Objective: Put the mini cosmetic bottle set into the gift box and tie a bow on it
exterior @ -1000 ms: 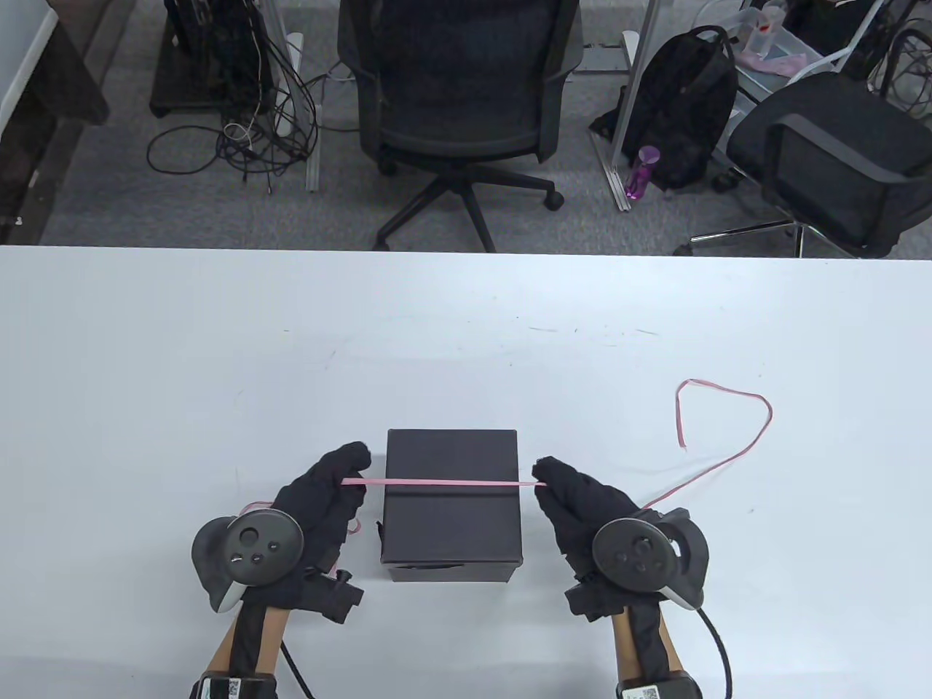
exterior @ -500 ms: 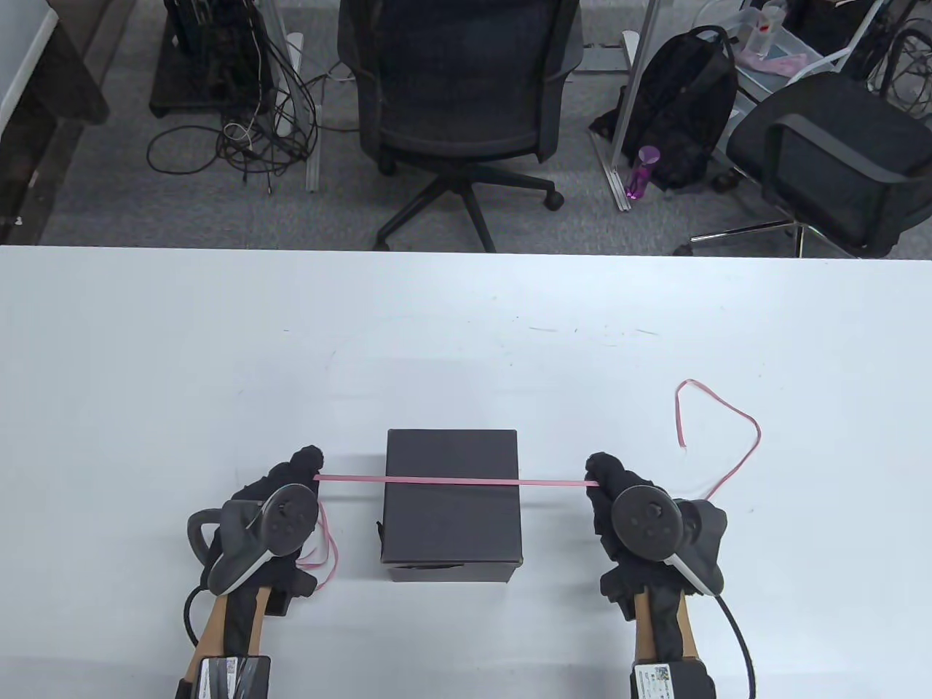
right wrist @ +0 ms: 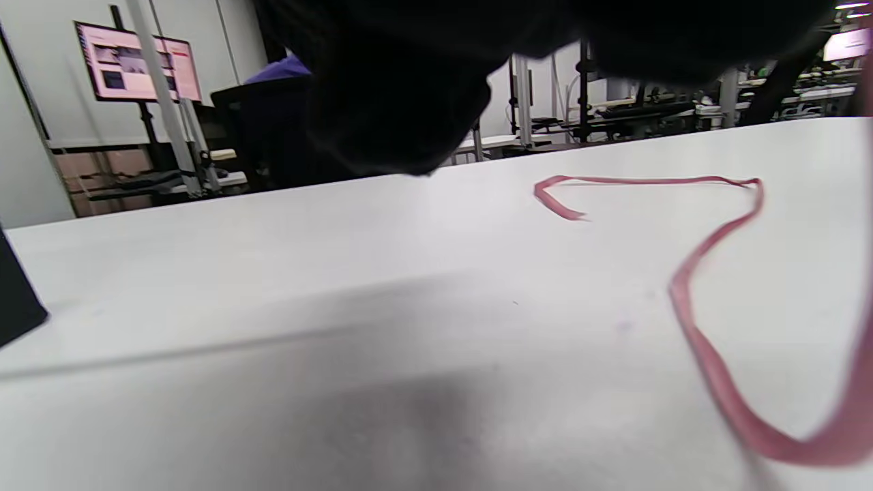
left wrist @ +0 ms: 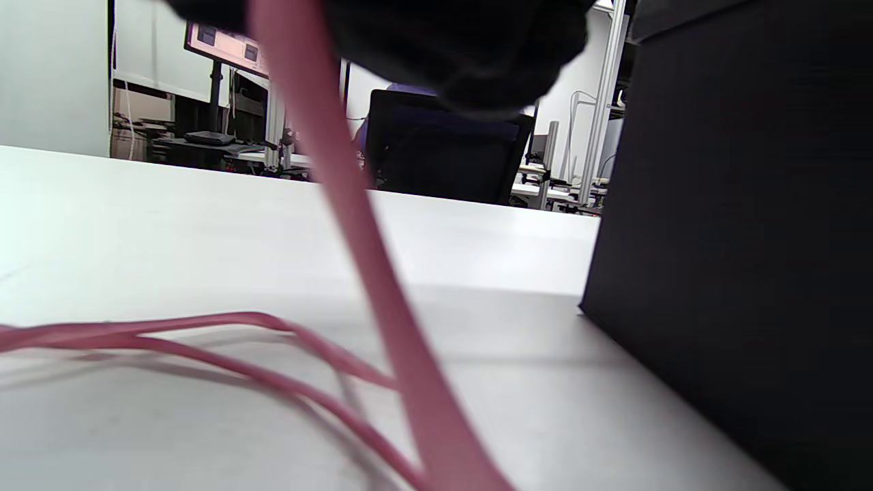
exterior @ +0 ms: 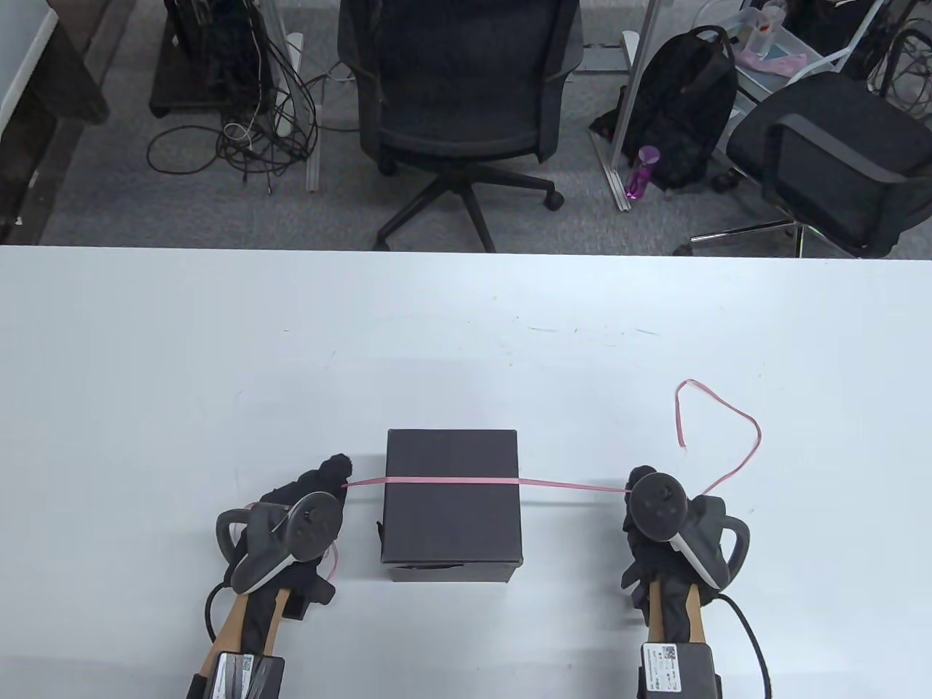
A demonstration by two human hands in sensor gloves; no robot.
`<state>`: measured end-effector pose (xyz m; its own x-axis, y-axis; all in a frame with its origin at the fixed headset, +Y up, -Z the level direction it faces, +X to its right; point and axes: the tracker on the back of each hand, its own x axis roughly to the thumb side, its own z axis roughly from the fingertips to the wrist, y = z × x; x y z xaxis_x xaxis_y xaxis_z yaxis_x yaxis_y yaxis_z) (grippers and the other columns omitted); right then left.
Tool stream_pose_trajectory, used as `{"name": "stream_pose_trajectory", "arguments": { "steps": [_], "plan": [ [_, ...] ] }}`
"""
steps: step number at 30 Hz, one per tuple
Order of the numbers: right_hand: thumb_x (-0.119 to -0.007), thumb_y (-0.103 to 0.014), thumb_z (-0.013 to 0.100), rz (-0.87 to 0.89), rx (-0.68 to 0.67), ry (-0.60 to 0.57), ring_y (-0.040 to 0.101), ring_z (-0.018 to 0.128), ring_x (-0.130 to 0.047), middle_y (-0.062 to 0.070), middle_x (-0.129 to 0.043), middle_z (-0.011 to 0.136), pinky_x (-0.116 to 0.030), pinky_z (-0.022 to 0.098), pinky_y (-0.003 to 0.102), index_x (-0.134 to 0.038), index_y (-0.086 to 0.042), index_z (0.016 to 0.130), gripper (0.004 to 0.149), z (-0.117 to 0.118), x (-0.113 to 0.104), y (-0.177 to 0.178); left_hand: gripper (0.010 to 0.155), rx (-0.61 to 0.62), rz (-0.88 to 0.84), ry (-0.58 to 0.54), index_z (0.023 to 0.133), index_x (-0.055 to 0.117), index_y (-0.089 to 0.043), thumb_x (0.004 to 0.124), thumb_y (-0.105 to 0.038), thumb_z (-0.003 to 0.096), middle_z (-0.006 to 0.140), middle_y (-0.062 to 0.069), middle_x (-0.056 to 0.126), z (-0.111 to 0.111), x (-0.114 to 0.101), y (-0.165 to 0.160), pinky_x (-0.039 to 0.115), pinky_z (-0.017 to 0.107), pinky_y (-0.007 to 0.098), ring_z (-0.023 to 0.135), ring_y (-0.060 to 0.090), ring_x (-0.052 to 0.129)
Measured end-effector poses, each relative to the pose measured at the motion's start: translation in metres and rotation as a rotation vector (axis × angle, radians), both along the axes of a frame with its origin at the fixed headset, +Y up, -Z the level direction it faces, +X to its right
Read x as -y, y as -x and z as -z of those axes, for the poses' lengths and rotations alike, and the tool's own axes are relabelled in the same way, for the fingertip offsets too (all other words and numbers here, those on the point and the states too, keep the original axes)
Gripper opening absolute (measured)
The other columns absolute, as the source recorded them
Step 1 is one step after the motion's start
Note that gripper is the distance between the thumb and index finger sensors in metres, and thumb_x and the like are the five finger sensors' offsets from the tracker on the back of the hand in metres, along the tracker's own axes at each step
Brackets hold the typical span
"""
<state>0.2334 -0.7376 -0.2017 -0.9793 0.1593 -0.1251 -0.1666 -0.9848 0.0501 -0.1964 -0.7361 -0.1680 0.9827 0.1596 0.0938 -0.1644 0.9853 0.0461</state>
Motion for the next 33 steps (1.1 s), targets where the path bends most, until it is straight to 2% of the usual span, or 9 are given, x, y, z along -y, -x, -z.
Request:
{"name": "stream_pose_trajectory", "arguments": {
  "steps": [5, 7, 9, 14, 20, 24, 27, 30, 33],
  "plan": [
    [-0.069, -0.025, 0.058, -0.042, 0.035, 0.067, 0.009, 0.016, -0.087, 0.008, -0.096, 0.048, -0.086, 0.021, 0.037, -0.078, -0.002, 0.094, 0.043, 0.001, 0.011, -0.007, 0.046, 0.014, -0.029, -0.015, 0.101, 0.069, -0.029, 0.057, -0.041, 0.0586, 0.057, -0.016, 0.091, -0.002, -0.004, -0.005, 0.087, 0.023, 0.029, 0.021, 0.005, 0.092],
    [-0.078, -0.022, 0.055, -0.052, 0.006, 0.127, 0.031, 0.056, -0.089, 0.026, -0.081, 0.085, -0.076, 0.049, 0.057, -0.059, 0.002, 0.107, 0.06, 0.002, 0.008, -0.002, 0.046, 0.008, -0.029, -0.017, 0.101, 0.069, -0.029, 0.057, -0.041, 0.0586, 0.056, -0.016, 0.091, -0.002, -0.006, -0.005, 0.086, 0.022, 0.029, 0.02, 0.005, 0.091],
    [-0.082, -0.024, 0.055, -0.101, -0.042, 0.253, 0.067, 0.089, -0.048, 0.044, -0.041, 0.109, -0.049, 0.058, 0.079, -0.037, 0.009, 0.113, 0.081, 0.004, -0.002, 0.008, 0.046, -0.001, -0.027, -0.012, 0.101, 0.069, -0.029, 0.057, -0.041, 0.0588, 0.056, -0.016, 0.091, -0.003, -0.005, -0.004, 0.086, 0.021, 0.029, 0.02, 0.005, 0.091],
    [-0.086, -0.028, 0.053, -0.001, -0.197, 0.212, 0.074, 0.085, -0.008, 0.052, -0.004, 0.106, -0.029, 0.056, 0.088, -0.019, 0.012, 0.115, 0.1, -0.002, -0.03, 0.034, 0.046, -0.027, -0.017, 0.019, 0.101, 0.069, -0.029, 0.057, -0.041, 0.0589, 0.056, -0.016, 0.091, -0.001, -0.001, -0.001, 0.086, 0.02, 0.028, 0.019, 0.004, 0.091],
    [-0.084, -0.035, 0.052, 0.232, -0.457, 0.106, 0.071, 0.085, -0.004, 0.048, -0.005, 0.107, -0.027, 0.057, 0.087, -0.018, 0.007, 0.116, 0.101, -0.004, -0.025, 0.069, 0.046, -0.041, 0.003, 0.059, 0.101, 0.07, -0.029, 0.057, -0.041, 0.0589, 0.056, -0.016, 0.092, 0.001, 0.007, -0.001, 0.086, 0.019, 0.027, 0.018, 0.004, 0.09],
    [-0.083, -0.031, 0.053, 0.348, -0.508, 0.183, 0.071, 0.085, -0.007, 0.049, -0.008, 0.106, -0.03, 0.059, 0.085, -0.022, 0.006, 0.115, 0.095, 0.002, -0.001, 0.082, 0.046, -0.047, 0.026, 0.085, 0.102, 0.069, -0.029, 0.057, -0.041, 0.0588, 0.056, -0.016, 0.092, 0.002, 0.012, -0.002, 0.086, 0.019, 0.027, 0.018, 0.004, 0.09],
    [-0.083, -0.026, 0.053, 0.512, -0.479, 0.177, 0.073, 0.086, -0.017, 0.05, -0.018, 0.106, -0.035, 0.059, 0.083, -0.038, 0.007, 0.113, 0.082, 0.005, 0.014, 0.082, 0.047, -0.048, 0.029, 0.105, 0.102, 0.069, -0.029, 0.057, -0.042, 0.0589, 0.055, -0.016, 0.092, 0.003, 0.016, -0.003, 0.086, 0.019, 0.027, 0.018, 0.004, 0.091],
    [-0.078, -0.02, 0.054, 0.659, -0.43, 0.16, 0.072, 0.088, -0.032, 0.048, -0.036, 0.107, -0.041, 0.058, 0.081, -0.071, 0.001, 0.094, 0.045, 0.006, 0.025, 0.082, 0.047, -0.045, -0.007, 0.132, 0.102, 0.069, -0.028, 0.057, -0.042, 0.059, 0.055, -0.016, 0.092, 0.004, 0.02, -0.004, 0.086, 0.019, 0.027, 0.018, 0.004, 0.091],
    [-0.071, -0.012, 0.055, 0.749, -0.385, 0.147, 0.062, 0.083, -0.069, 0.045, -0.058, 0.101, -0.063, 0.058, 0.072, -0.068, 0.005, 0.089, 0.039, 0.006, 0.032, 0.081, 0.047, -0.046, -0.049, 0.173, 0.102, 0.069, -0.028, 0.057, -0.042, 0.0591, 0.055, -0.017, 0.092, 0.005, 0.027, -0.006, 0.086, 0.019, 0.027, 0.018, 0.003, 0.09]
  ]
}}
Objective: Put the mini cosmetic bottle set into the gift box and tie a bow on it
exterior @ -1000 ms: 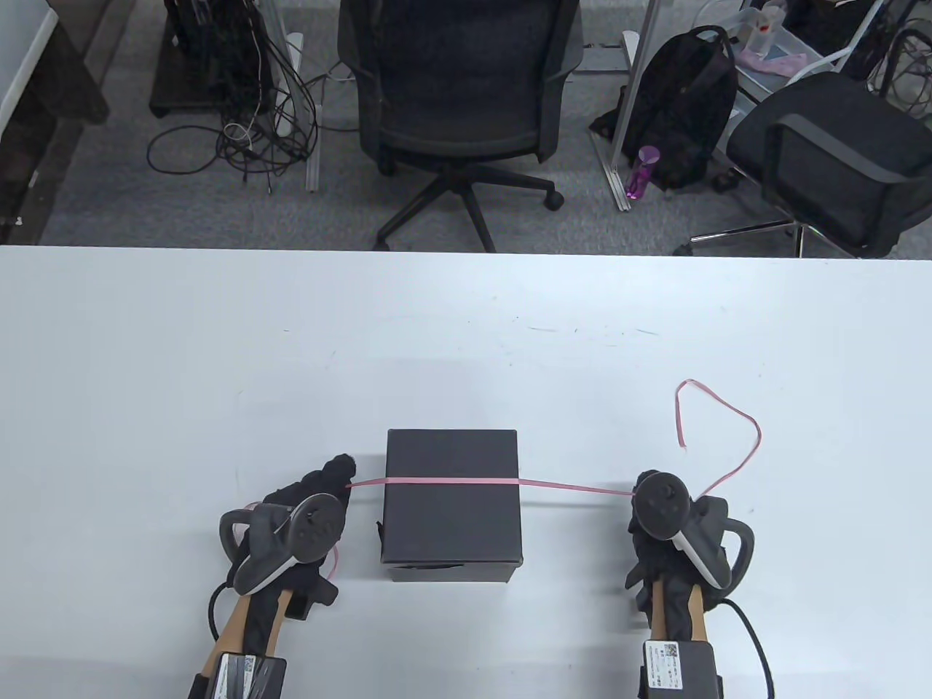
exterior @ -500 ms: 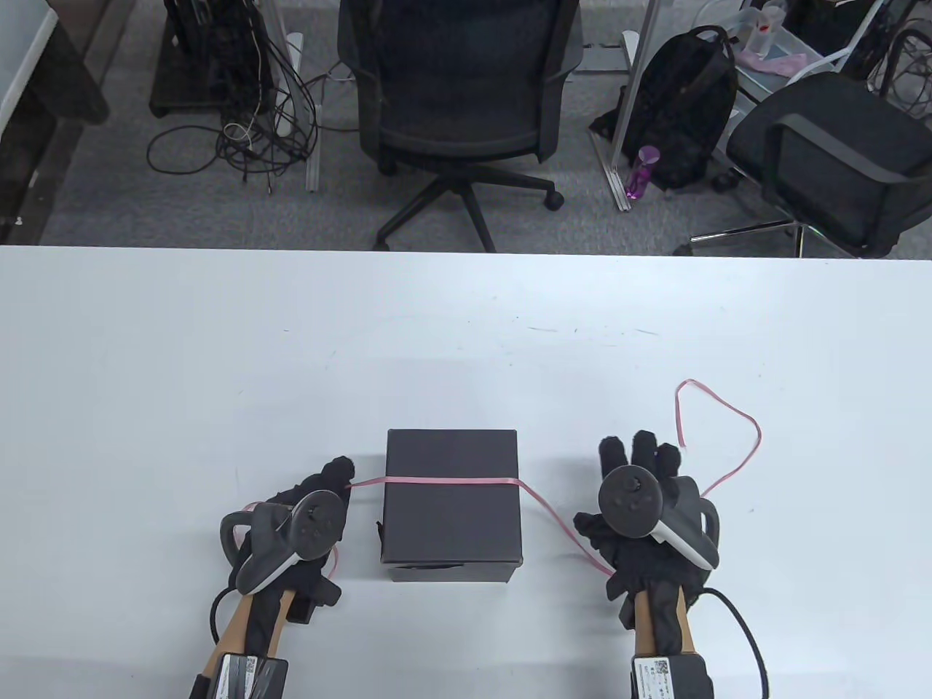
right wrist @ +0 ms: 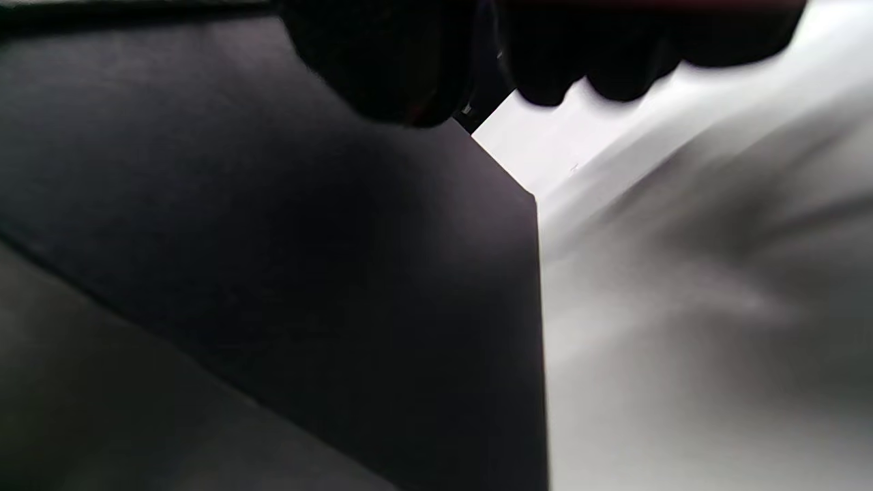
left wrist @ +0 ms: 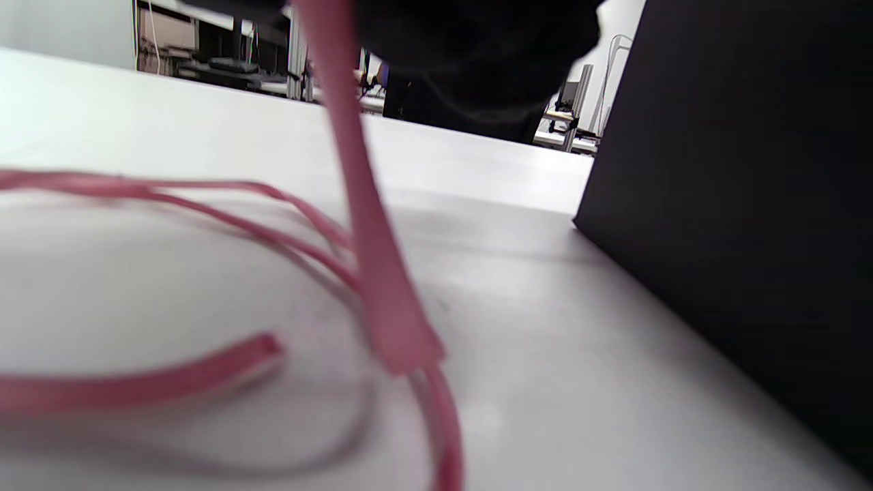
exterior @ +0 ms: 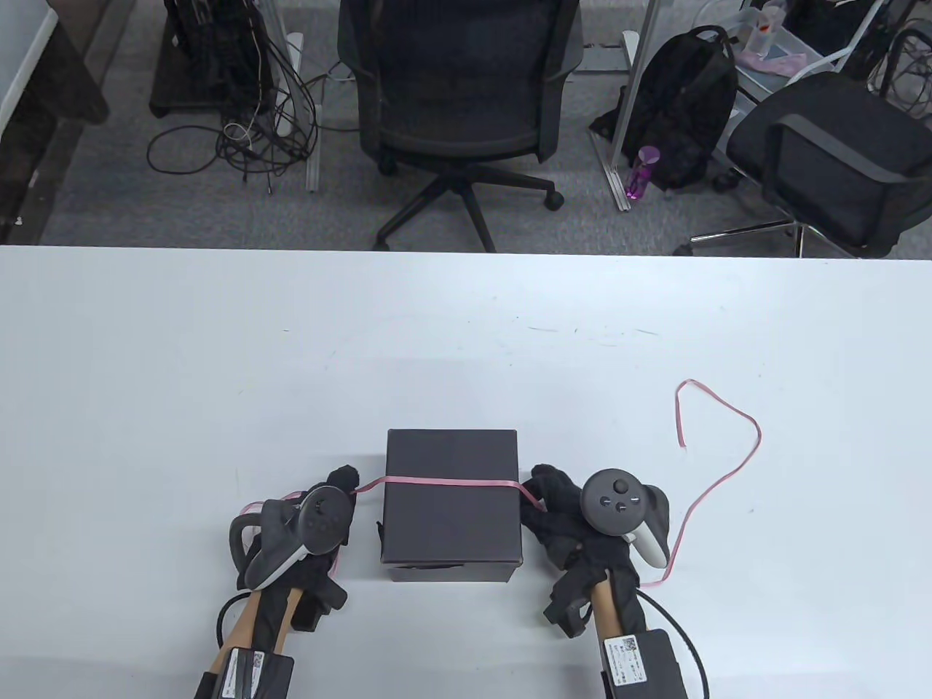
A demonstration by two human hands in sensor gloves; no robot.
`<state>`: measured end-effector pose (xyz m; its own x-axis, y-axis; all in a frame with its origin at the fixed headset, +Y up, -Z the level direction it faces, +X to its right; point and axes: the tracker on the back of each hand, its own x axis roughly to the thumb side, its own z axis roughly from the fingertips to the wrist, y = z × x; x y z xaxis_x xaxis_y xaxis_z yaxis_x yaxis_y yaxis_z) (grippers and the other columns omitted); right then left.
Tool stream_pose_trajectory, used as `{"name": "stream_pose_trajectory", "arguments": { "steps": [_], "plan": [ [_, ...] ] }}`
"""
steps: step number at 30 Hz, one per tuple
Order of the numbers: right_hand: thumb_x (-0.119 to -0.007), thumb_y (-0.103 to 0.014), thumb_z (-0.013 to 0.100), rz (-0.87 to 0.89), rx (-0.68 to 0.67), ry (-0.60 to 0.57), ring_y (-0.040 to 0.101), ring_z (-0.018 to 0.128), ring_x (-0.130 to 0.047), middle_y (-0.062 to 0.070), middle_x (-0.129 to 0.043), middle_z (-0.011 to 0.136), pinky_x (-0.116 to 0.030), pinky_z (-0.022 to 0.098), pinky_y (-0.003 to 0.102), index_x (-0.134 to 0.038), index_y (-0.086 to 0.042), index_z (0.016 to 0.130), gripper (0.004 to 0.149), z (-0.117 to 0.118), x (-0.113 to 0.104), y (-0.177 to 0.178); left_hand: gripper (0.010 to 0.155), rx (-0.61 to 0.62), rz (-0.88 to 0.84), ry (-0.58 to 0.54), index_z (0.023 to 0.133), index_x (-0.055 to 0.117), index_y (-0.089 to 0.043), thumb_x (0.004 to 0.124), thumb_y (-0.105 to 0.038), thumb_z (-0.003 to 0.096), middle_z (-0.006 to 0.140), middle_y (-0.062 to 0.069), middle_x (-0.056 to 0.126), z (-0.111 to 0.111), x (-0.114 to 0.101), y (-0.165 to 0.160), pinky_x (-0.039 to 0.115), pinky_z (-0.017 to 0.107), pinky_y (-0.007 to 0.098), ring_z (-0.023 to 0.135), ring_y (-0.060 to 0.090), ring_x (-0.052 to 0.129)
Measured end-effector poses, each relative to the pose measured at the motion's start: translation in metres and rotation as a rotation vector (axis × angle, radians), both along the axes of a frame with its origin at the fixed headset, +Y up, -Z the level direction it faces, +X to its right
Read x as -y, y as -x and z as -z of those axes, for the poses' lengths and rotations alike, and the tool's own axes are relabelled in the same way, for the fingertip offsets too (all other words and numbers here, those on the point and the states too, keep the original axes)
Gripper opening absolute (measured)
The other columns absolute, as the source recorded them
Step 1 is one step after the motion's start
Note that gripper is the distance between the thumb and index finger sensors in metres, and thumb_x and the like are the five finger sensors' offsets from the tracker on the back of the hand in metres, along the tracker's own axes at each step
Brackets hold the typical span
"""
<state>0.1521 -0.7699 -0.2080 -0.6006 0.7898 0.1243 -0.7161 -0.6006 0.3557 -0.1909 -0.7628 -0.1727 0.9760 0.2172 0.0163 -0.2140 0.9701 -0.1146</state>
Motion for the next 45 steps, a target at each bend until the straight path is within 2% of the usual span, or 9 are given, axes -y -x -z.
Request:
{"name": "stream_pose_trajectory", "arguments": {
  "steps": [2, 4, 6, 8, 11, 14, 20, 37, 45],
  "plan": [
    [-0.067, -0.01, 0.055, -0.016, -0.001, 0.042, 0.037, 0.068, -0.091, 0.042, -0.067, 0.095, -0.08, 0.05, 0.056, -0.063, 0.007, 0.09, 0.039, 0.0, 0.003, 0.0, 0.047, -0.002, -0.023, 0.027, 0.103, 0.069, -0.028, 0.057, -0.042, 0.0592, 0.055, -0.017, 0.092, 0.0, 0.005, -0.001, 0.086, 0.019, 0.027, 0.018, 0.003, 0.09],
    [-0.065, -0.01, 0.056, -0.055, 0.009, 0.038, 0.017, 0.04, -0.094, 0.035, -0.078, 0.087, -0.087, 0.034, 0.04, -0.061, 0.005, 0.092, 0.039, 0.0, 0.003, 0.001, 0.047, -0.002, -0.04, 0.049, 0.102, 0.069, -0.027, 0.057, -0.042, 0.0593, 0.054, -0.017, 0.091, 0.001, 0.008, -0.002, 0.085, 0.018, 0.027, 0.017, 0.003, 0.09],
    [-0.063, -0.011, 0.057, -0.106, 0.024, 0.012, 0.008, 0.026, -0.09, 0.024, -0.087, 0.075, -0.087, 0.024, 0.032, -0.054, 0.002, 0.101, 0.047, -0.001, 0.002, 0.003, 0.047, 0.002, -0.055, 0.067, 0.102, 0.069, -0.027, 0.057, -0.042, 0.0593, 0.053, -0.017, 0.091, 0.001, 0.011, -0.004, 0.085, 0.018, 0.027, 0.017, 0.003, 0.09],
    [-0.061, -0.016, 0.059, -0.183, 0.034, -0.032, 0.007, 0.022, -0.089, 0.017, -0.089, 0.066, -0.086, 0.02, 0.03, -0.051, 0.003, 0.106, 0.052, -0.002, 0.001, 0.008, 0.047, 0.009, -0.068, 0.085, 0.102, 0.069, -0.027, 0.057, -0.042, 0.0594, 0.053, -0.017, 0.091, 0.001, 0.014, -0.008, 0.085, 0.018, 0.027, 0.017, 0.003, 0.09],
    [-0.057, -0.02, 0.059, -0.255, 0.059, -0.109, 0.007, 0.019, -0.088, 0.013, -0.09, 0.058, -0.085, 0.017, 0.03, -0.06, 0.003, 0.102, 0.048, -0.003, 0.0, 0.013, 0.046, 0.028, -0.069, 0.114, 0.101, 0.07, -0.027, 0.056, -0.042, 0.0595, 0.051, -0.017, 0.091, 0.0, 0.017, -0.014, 0.085, 0.017, 0.027, 0.016, 0.003, 0.089],
    [-0.056, -0.021, 0.059, -0.312, 0.029, -0.121, 0.007, 0.018, -0.088, 0.013, -0.09, 0.057, -0.085, 0.016, 0.029, -0.06, 0.004, 0.101, 0.049, -0.004, 0.001, 0.02, 0.045, 0.043, -0.09, 0.174, 0.099, 0.072, -0.026, 0.056, -0.043, 0.0596, 0.049, -0.018, 0.091, 0.0, 0.019, -0.017, 0.085, 0.016, 0.027, 0.015, 0.003, 0.089],
    [-0.056, -0.02, 0.059, -0.33, 0.01, -0.118, 0.007, 0.018, -0.088, 0.014, -0.09, 0.058, -0.085, 0.016, 0.03, -0.06, 0.005, 0.1, 0.048, -0.006, 0.004, 0.025, 0.045, 0.08, -0.154, 0.383, 0.099, 0.071, -0.025, 0.056, -0.042, 0.0605, 0.049, -0.017, 0.091, -0.002, 0.025, -0.027, 0.085, 0.016, 0.027, 0.015, 0.003, 0.089],
    [-0.058, -0.016, 0.06, -0.294, 0.004, 0.068, 0.008, 0.022, -0.09, 0.016, -0.089, 0.063, -0.086, 0.021, 0.031, -0.06, 0.009, 0.1, 0.048, -0.004, 0.026, 0.029, 0.043, -0.03, -0.207, 0.344, 0.1, 0.067, -0.022, 0.056, -0.037, 0.0618, 0.06, -0.012, 0.091, -0.005, 0.038, -0.036, 0.085, 0.019, 0.029, 0.019, 0.005, 0.09],
    [-0.056, -0.015, 0.061, -0.313, 0.015, 0.068, 0.01, 0.026, -0.09, 0.015, -0.087, 0.063, -0.086, 0.024, 0.033, -0.058, 0.01, 0.101, 0.048, -0.006, 0.027, 0.032, 0.042, -0.072, -0.24, 0.345, 0.101, 0.066, -0.02, 0.057, -0.035, 0.062, 0.06, -0.011, 0.089, -0.007, 0.04, -0.038, 0.085, 0.019, 0.029, 0.019, 0.006, 0.09]
  ]
}}
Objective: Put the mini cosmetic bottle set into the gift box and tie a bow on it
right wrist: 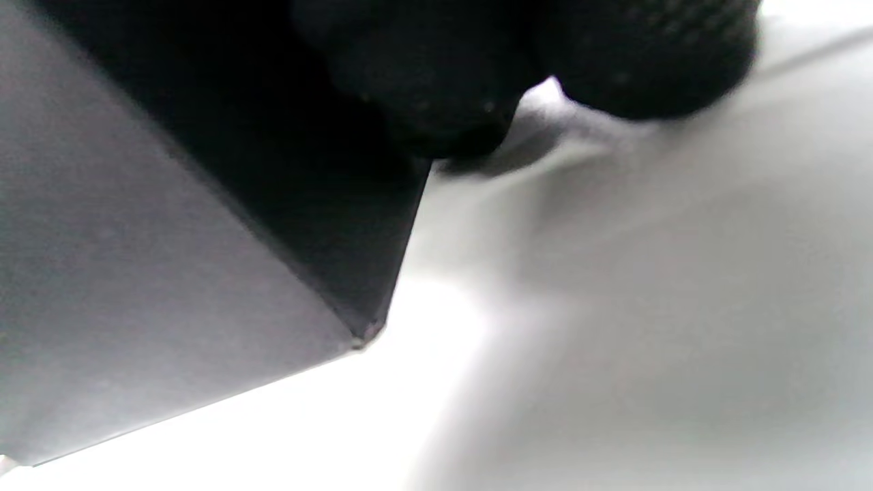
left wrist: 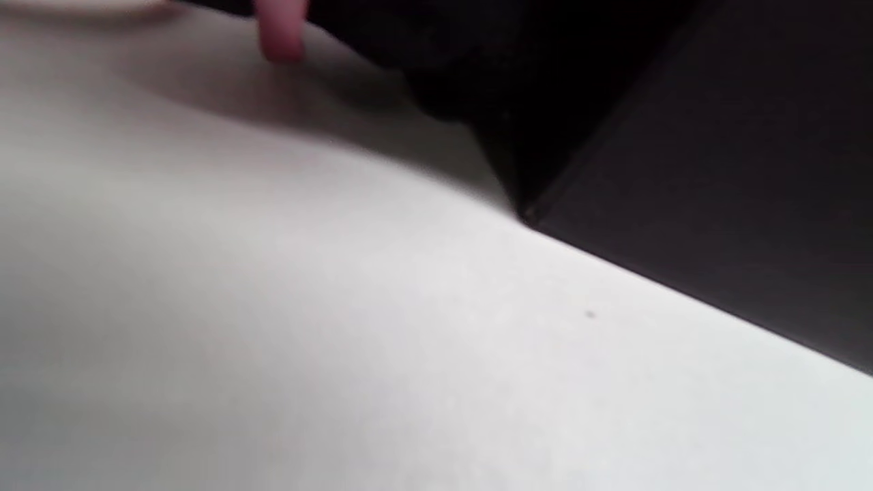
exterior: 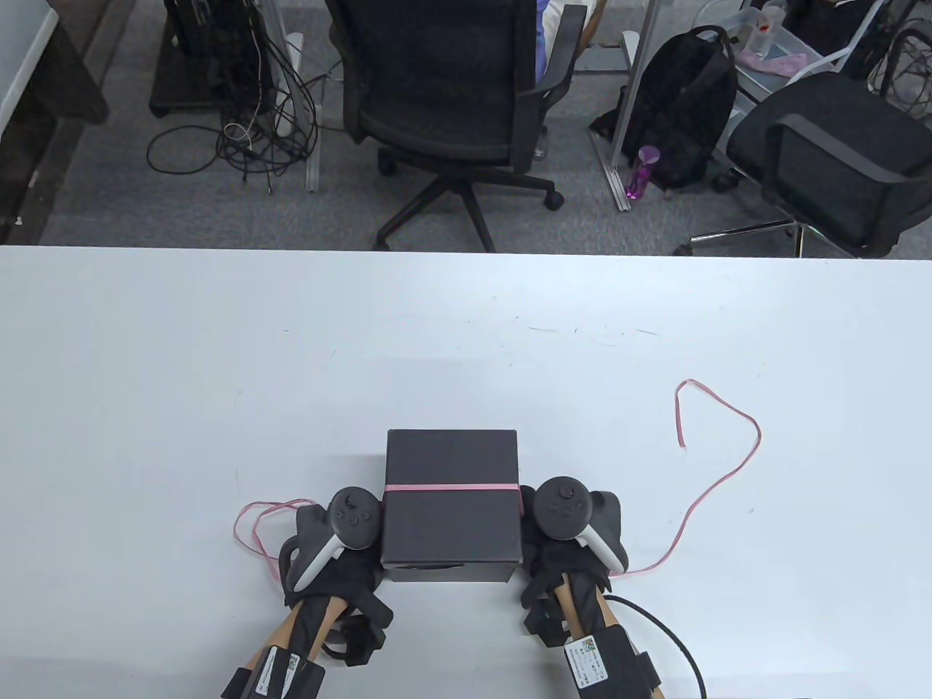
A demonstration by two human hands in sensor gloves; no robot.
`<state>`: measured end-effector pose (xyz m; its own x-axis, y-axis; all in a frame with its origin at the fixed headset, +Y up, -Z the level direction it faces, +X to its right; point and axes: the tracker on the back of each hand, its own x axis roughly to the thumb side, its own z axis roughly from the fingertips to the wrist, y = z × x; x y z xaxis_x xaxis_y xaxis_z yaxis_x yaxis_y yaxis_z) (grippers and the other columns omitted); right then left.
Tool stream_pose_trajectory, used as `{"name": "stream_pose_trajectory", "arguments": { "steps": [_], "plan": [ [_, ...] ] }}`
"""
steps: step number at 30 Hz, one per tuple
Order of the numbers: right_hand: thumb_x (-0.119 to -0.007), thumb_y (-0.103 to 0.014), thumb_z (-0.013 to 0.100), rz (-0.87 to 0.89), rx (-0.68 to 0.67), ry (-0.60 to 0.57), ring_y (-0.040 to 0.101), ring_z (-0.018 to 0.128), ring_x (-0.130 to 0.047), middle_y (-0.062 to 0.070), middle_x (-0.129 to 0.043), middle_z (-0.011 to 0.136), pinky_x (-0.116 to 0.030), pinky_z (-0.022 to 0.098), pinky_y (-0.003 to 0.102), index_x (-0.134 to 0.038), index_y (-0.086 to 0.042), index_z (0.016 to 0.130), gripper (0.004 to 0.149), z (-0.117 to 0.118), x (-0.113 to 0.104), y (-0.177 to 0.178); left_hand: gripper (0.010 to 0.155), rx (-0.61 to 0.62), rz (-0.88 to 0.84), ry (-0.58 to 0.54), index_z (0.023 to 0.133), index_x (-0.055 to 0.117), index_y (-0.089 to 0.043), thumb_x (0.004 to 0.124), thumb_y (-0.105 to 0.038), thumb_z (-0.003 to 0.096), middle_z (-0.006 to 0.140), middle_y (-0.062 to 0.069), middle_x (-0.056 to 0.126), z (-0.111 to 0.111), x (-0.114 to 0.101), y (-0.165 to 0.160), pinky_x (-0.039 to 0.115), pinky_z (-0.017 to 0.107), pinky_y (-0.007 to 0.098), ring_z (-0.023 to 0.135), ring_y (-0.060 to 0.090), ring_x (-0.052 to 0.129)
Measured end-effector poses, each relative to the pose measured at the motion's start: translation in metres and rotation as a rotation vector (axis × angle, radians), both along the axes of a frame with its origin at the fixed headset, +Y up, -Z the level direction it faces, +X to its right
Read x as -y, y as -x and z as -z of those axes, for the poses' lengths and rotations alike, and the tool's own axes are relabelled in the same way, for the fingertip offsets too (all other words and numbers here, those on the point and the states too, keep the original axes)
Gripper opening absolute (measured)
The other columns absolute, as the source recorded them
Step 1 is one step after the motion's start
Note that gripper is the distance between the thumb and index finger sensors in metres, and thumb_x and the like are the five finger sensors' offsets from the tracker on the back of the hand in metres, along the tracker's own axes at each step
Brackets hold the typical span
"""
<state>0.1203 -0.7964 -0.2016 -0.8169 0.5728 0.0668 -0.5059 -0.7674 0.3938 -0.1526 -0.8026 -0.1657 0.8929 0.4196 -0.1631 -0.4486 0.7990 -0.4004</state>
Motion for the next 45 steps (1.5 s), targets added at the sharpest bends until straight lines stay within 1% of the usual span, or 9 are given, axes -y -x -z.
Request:
{"name": "stream_pose_trajectory", "arguments": {
  "steps": [6, 9, 15, 19, 23, 28, 34, 38, 45],
  "plan": [
    [-0.053, -0.016, 0.061, 0.011, 0.023, 0.009, 0.006, 0.021, -0.089, 0.015, -0.086, 0.064, -0.086, 0.018, 0.028, -0.056, 0.008, 0.104, 0.05, -0.002, 0.0, -0.001, 0.044, -0.019, 0.001, -0.007, 0.103, 0.064, -0.021, 0.052, -0.036, 0.0629, 0.06, -0.012, 0.089, -0.001, 0.0, 0.0, 0.085, 0.018, 0.027, 0.019, 0.004, 0.09],
    [-0.049, -0.02, 0.061, 0.064, 0.055, 0.016, 0.003, 0.019, -0.089, 0.017, -0.089, 0.063, -0.086, 0.015, 0.025, -0.051, 0.003, 0.108, 0.052, -0.002, -0.001, -0.005, 0.053, -0.033, -0.059, 0.018, 0.114, 0.048, -0.023, 0.046, -0.037, 0.0633, 0.066, -0.01, 0.087, -0.001, 0.0, 0.003, 0.085, 0.018, 0.025, 0.019, 0.002, 0.09],
    [-0.043, -0.026, 0.063, 0.388, 0.116, 0.141, 0.001, 0.017, -0.088, 0.033, -0.089, 0.073, -0.085, 0.011, 0.021, -0.031, -0.006, 0.115, 0.057, -0.002, 0.001, -0.015, 0.057, -0.091, -0.443, 0.058, 0.117, 0.02, -0.038, 0.04, -0.043, 0.0636, 0.087, 0.008, 0.089, 0.0, -0.002, 0.017, 0.085, 0.018, 0.022, 0.02, -0.002, 0.09],
    [-0.037, -0.032, 0.063, 0.695, 0.083, 0.309, 0.001, 0.02, -0.087, 0.039, -0.08, 0.081, -0.085, 0.013, 0.021, -0.011, -0.017, 0.114, 0.059, -0.003, 0.005, -0.015, 0.056, -0.153, -0.737, 0.026, 0.116, 0.025, -0.041, 0.043, -0.045, 0.0639, 0.089, 0.015, 0.087, 0.0, -0.002, 0.026, 0.084, 0.017, 0.023, 0.019, -0.001, 0.088],
    [-0.033, -0.036, 0.062, 0.796, 0.059, 0.314, -0.001, 0.021, -0.084, 0.037, -0.08, 0.076, -0.084, 0.014, 0.019, -0.006, -0.019, 0.113, 0.06, -0.004, 0.003, -0.013, 0.056, -0.13, -0.918, -0.003, 0.117, 0.03, -0.041, 0.047, -0.05, 0.0641, 0.088, 0.014, 0.087, 0.001, -0.005, 0.033, 0.084, 0.018, 0.021, 0.02, -0.002, 0.087],
    [-0.034, -0.037, 0.063, 0.973, 0.089, 0.34, -0.001, 0.019, -0.084, 0.035, -0.084, 0.067, -0.084, 0.013, 0.019, -0.009, -0.019, 0.114, 0.061, -0.007, 0.004, -0.011, 0.06, -0.052, -1.1, -0.07, 0.116, 0.037, -0.038, 0.061, -0.027, 0.0626, 0.087, 0.009, 0.088, 0.007, -0.014, 0.038, 0.084, 0.017, 0.024, 0.019, 0.001, 0.087],
    [-0.036, -0.038, 0.063, 1.03, 0.07, 0.304, -0.002, 0.018, -0.083, 0.033, -0.085, 0.065, -0.084, 0.013, 0.019, -0.011, -0.019, 0.115, 0.06, -0.007, -0.003, -0.01, 0.076, 0.13, -0.923, -0.128, 0.108, 0.015, -0.046, 0.067, -0.019, 0.0593, 0.1, -0.004, 0.079, 0.007, -0.027, 0.029, 0.083, 0.02, 0.026, 0.022, 0.005, 0.089],
    [-0.04, -0.035, 0.065, 1.042, 0.023, 0.21, 0.0, 0.017, -0.084, 0.034, -0.085, 0.064, -0.083, 0.012, 0.02, -0.013, -0.016, 0.116, 0.06, -0.005, -0.01, -0.014, 0.078, 0.137, -0.738, -0.264, 0.106, 0.007, -0.039, 0.068, -0.023, 0.0593, 0.102, -0.005, 0.077, 0.003, -0.033, 0.02, 0.083, 0.02, 0.025, 0.021, 0.004, 0.089],
    [-0.056, -0.012, 0.06, 0.851, -0.117, -0.033, 0.003, 0.014, -0.085, 0.032, -0.086, 0.076, -0.083, 0.01, 0.023, -0.02, 0.0, 0.111, 0.064, -0.002, -0.036, -0.014, 0.079, 0.135, -0.696, -0.305, 0.105, 0.002, -0.033, 0.067, -0.028, 0.0592, 0.103, -0.004, 0.074, 0.002, -0.035, 0.019, 0.083, 0.02, 0.025, 0.021, 0.005, 0.089]
  ]
}}
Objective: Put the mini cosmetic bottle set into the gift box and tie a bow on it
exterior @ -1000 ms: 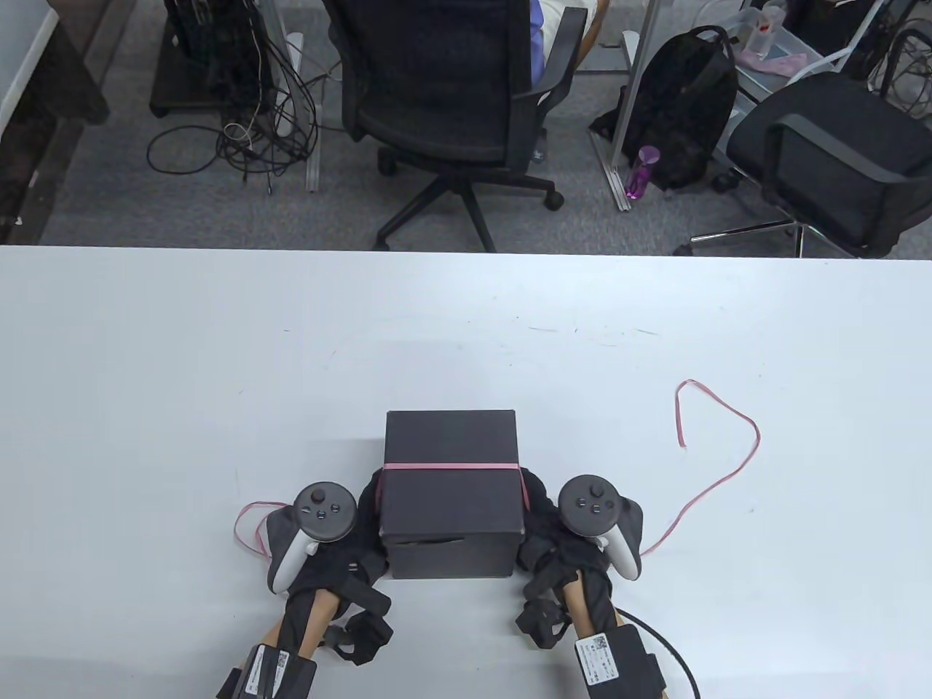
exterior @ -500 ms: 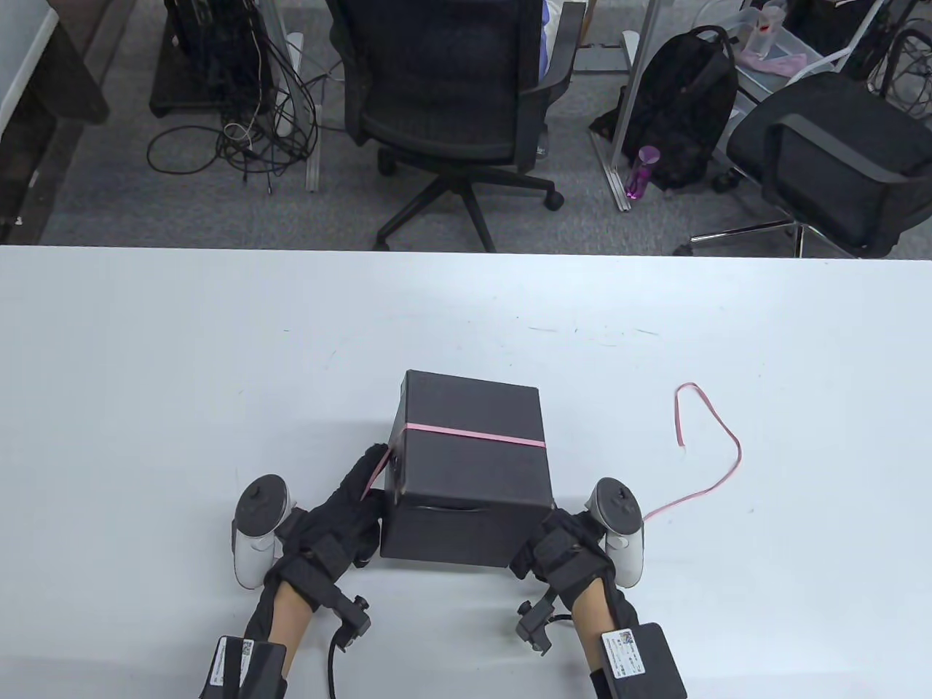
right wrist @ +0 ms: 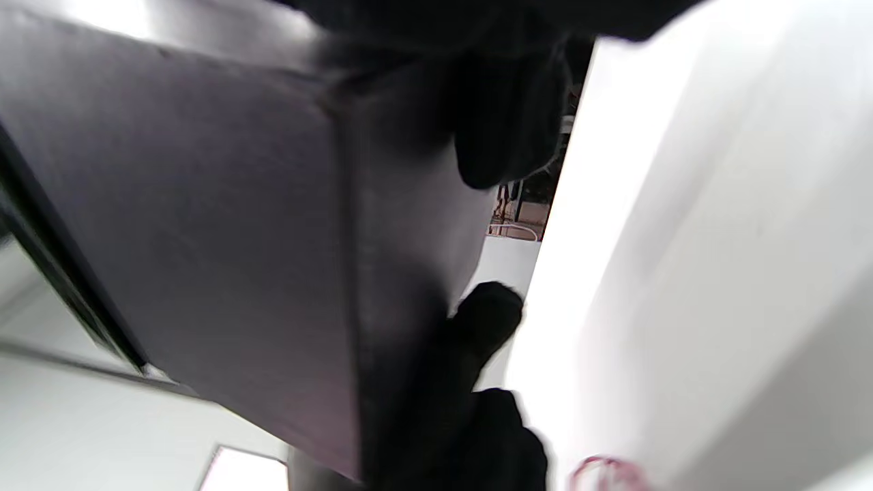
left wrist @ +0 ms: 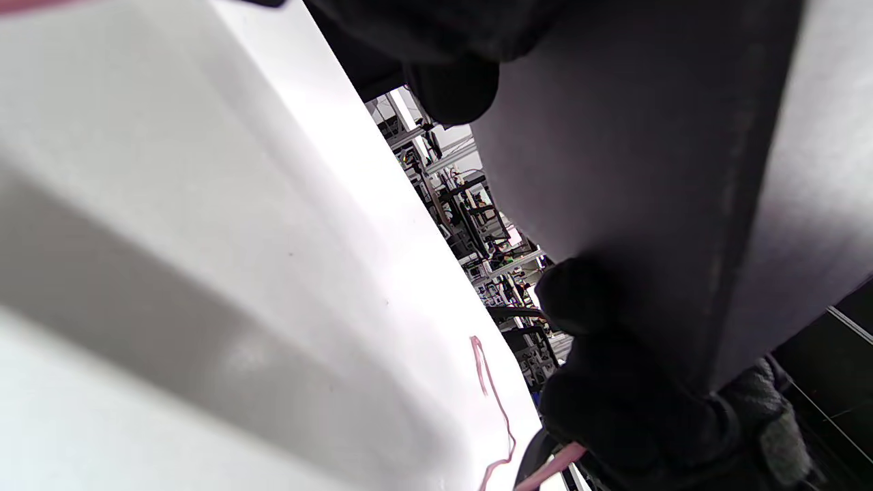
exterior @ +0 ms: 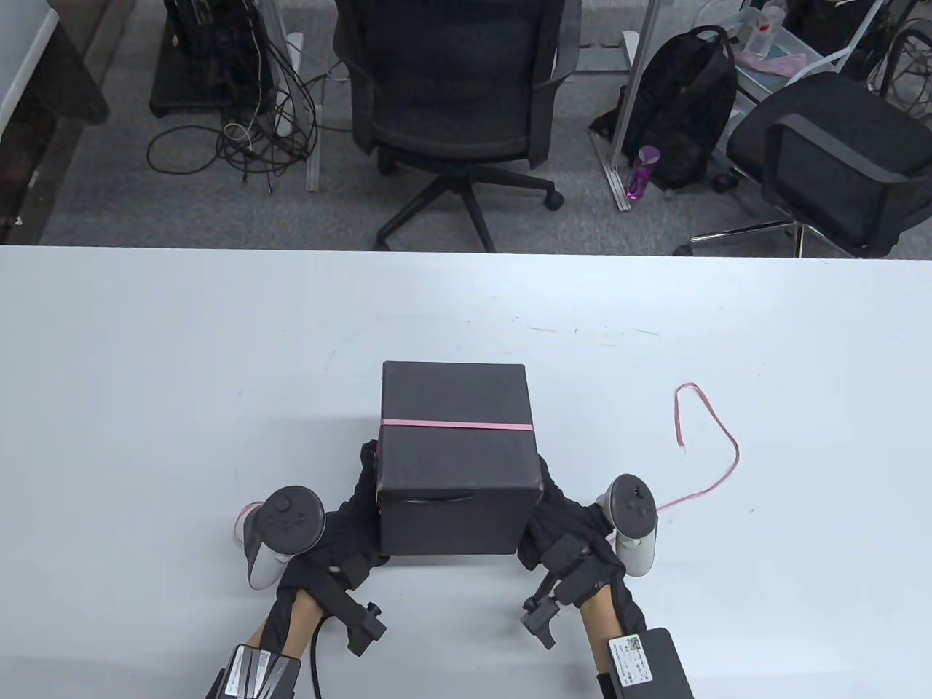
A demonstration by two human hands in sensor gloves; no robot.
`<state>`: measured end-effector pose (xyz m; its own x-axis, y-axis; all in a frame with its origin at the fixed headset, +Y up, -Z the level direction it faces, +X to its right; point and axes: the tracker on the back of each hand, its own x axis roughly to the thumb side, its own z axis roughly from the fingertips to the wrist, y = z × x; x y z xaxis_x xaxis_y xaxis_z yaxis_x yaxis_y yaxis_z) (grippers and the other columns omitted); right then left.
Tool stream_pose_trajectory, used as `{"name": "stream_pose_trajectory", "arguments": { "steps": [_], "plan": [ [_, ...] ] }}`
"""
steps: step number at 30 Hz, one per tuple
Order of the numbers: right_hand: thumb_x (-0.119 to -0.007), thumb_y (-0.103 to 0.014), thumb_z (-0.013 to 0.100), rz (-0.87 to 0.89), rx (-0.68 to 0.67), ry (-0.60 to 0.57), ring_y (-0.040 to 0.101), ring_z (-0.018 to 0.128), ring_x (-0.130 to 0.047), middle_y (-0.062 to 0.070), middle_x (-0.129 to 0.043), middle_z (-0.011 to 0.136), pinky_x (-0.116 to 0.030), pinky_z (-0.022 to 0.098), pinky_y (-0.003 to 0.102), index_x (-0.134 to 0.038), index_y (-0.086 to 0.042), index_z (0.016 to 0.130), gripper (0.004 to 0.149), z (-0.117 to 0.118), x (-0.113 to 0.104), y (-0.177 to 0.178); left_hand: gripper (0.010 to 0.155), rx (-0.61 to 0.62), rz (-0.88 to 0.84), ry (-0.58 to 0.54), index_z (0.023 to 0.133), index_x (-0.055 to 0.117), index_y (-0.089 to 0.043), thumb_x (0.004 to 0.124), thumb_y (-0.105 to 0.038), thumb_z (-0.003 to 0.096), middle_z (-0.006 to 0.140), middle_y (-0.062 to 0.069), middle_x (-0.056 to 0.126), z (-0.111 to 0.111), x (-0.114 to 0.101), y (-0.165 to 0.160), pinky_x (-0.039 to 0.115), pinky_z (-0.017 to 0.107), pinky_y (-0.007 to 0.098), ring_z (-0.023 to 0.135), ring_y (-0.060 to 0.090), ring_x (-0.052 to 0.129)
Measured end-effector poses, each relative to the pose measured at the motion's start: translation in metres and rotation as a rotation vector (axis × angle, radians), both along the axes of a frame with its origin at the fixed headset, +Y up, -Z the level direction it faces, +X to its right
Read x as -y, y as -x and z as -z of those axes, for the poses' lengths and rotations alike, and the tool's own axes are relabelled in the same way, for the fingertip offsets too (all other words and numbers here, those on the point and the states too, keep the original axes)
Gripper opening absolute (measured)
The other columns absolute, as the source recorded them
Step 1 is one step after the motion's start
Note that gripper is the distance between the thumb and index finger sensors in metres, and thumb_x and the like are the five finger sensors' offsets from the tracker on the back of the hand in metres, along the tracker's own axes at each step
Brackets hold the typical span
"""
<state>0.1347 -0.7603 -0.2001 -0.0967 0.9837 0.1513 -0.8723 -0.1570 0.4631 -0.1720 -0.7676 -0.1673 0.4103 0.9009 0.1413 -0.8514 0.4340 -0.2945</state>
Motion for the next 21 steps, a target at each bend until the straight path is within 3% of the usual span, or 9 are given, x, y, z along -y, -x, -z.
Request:
{"name": "stream_pose_trajectory", "arguments": {
  "steps": [3, 8, 11, 13, 15, 18, 21],
  "plan": [
    [-0.064, -0.008, 0.055, -0.207, -0.022, -0.177, 0.005, 0.014, -0.086, 0.028, -0.081, 0.091, -0.084, 0.011, 0.023, -0.019, 0.004, 0.109, 0.071, -0.001, -0.012, 0.001, 0.079, -0.008, 0.01, -0.016, 0.105, 0.002, -0.032, 0.066, -0.028, 0.0591, 0.103, -0.005, 0.074, 0.0, -0.001, 0.002, 0.083, 0.02, 0.026, 0.021, 0.005, 0.089],
    [-0.075, -0.007, 0.051, -0.464, 0.036, -0.416, 0.006, 0.013, -0.089, 0.02, -0.079, 0.094, -0.085, 0.012, 0.024, -0.019, 0.006, 0.106, 0.079, -0.008, -0.023, 0.007, 0.079, -0.02, 0.035, -0.065, 0.105, 0.002, -0.032, 0.066, -0.028, 0.0591, 0.103, -0.006, 0.074, -0.002, -0.006, 0.001, 0.083, 0.02, 0.026, 0.021, 0.005, 0.089],
    [-0.084, -0.021, 0.048, -0.571, 0.1, -0.53, 0.003, 0.013, -0.089, 0.015, -0.081, 0.092, -0.086, 0.012, 0.022, -0.02, 0.008, 0.105, 0.091, -0.012, -0.024, 0.01, 0.078, -0.02, 0.037, -0.086, 0.104, 0.002, -0.032, 0.065, -0.028, 0.0591, 0.102, -0.006, 0.074, -0.003, -0.009, -0.002, 0.083, 0.02, 0.026, 0.021, 0.005, 0.089],
    [-0.083, -0.026, 0.047, -0.609, 0.176, -0.608, 0.005, 0.011, -0.088, 0.013, -0.086, 0.088, -0.085, 0.01, 0.024, -0.023, 0.008, 0.104, 0.089, -0.016, -0.025, 0.014, 0.078, -0.023, 0.07, -0.114, 0.104, 0.001, -0.03, 0.064, -0.028, 0.0593, 0.103, -0.006, 0.074, -0.005, -0.012, -0.004, 0.083, 0.02, 0.026, 0.021, 0.005, 0.089],
    [-0.08, -0.031, 0.047, -0.765, 0.214, -0.73, 0.005, 0.01, -0.088, 0.008, -0.092, 0.08, -0.084, 0.008, 0.023, -0.025, 0.012, 0.102, 0.089, -0.021, -0.028, 0.018, 0.077, -0.044, 0.135, -0.163, 0.106, 0.004, -0.026, 0.064, -0.03, 0.0587, 0.101, -0.005, 0.077, -0.007, -0.015, -0.006, 0.083, 0.019, 0.026, 0.021, 0.006, 0.089],
    [-0.074, -0.039, 0.047, -1.005, 0.311, -0.915, 0.003, 0.005, -0.087, 0.003, -0.098, 0.044, -0.084, 0.002, 0.02, -0.036, 0.015, 0.101, 0.085, -0.029, -0.03, 0.024, 0.074, -0.114, 0.292, -0.318, 0.108, 0.014, -0.017, 0.066, -0.033, 0.0568, 0.093, -0.008, 0.085, -0.011, -0.02, -0.01, 0.083, 0.017, 0.027, 0.018, 0.006, 0.089],
    [-0.071, -0.04, 0.047, -1.006, 0.356, -0.924, 0.006, 0.003, -0.084, 0.002, -0.093, 0.033, -0.082, 0.0, 0.022, -0.061, 0.011, 0.094, 0.07, -0.031, -0.029, 0.025, 0.073, -0.163, 0.495, -0.46, 0.109, 0.023, -0.009, 0.066, -0.036, 0.0558, 0.084, -0.008, 0.091, -0.016, -0.026, -0.012, 0.083, 0.016, 0.025, 0.016, 0.005, 0.09]
  ]
}}
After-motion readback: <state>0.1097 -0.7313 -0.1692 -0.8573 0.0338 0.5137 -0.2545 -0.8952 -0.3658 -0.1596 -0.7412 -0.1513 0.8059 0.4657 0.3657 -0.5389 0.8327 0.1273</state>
